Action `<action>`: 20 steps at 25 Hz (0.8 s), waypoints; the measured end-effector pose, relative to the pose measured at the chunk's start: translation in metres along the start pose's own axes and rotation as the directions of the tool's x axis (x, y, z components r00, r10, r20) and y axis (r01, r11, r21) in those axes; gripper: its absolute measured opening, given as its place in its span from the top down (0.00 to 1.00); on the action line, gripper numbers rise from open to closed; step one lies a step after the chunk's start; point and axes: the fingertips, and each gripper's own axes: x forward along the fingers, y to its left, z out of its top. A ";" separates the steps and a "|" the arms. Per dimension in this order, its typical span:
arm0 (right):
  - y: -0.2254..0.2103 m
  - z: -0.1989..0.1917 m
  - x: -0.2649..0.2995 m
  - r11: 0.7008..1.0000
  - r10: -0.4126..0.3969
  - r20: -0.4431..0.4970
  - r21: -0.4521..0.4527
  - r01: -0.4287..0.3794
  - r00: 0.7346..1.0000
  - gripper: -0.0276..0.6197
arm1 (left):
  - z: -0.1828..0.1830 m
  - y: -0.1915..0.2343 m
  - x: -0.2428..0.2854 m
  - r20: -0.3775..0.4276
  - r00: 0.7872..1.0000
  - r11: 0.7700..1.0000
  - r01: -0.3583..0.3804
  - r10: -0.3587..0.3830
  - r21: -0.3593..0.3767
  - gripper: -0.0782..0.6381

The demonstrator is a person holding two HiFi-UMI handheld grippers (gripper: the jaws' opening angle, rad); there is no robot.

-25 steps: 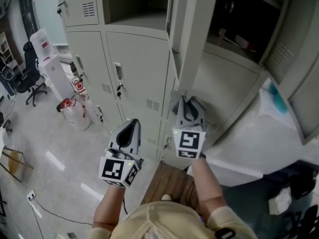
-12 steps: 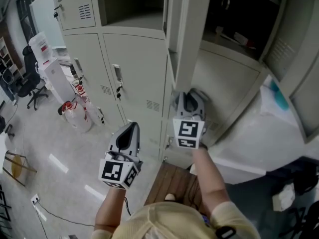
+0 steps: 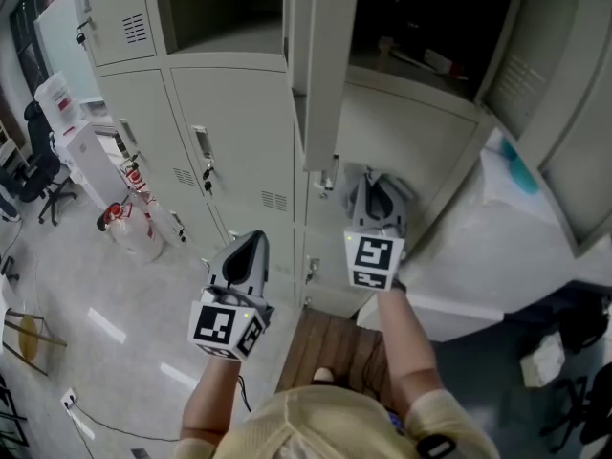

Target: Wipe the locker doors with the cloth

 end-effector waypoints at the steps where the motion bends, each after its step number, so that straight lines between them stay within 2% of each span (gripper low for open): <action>1: -0.007 -0.002 -0.002 1.000 -0.020 0.005 0.008 0.020 1.000 0.95 | 0.000 -0.003 0.002 -0.001 1.000 1.000 0.007 -0.007 -0.005 0.90; 12: -0.067 -0.026 -0.030 0.989 -0.150 -0.036 0.001 0.150 0.988 0.95 | -0.006 -0.040 0.020 -0.003 0.993 0.993 0.116 -0.116 -0.005 0.90; 20: -0.093 -0.041 -0.046 0.980 -0.197 -0.091 -0.009 0.197 0.976 0.95 | -0.008 -0.057 0.029 -0.004 0.987 0.987 0.162 -0.163 -0.010 0.90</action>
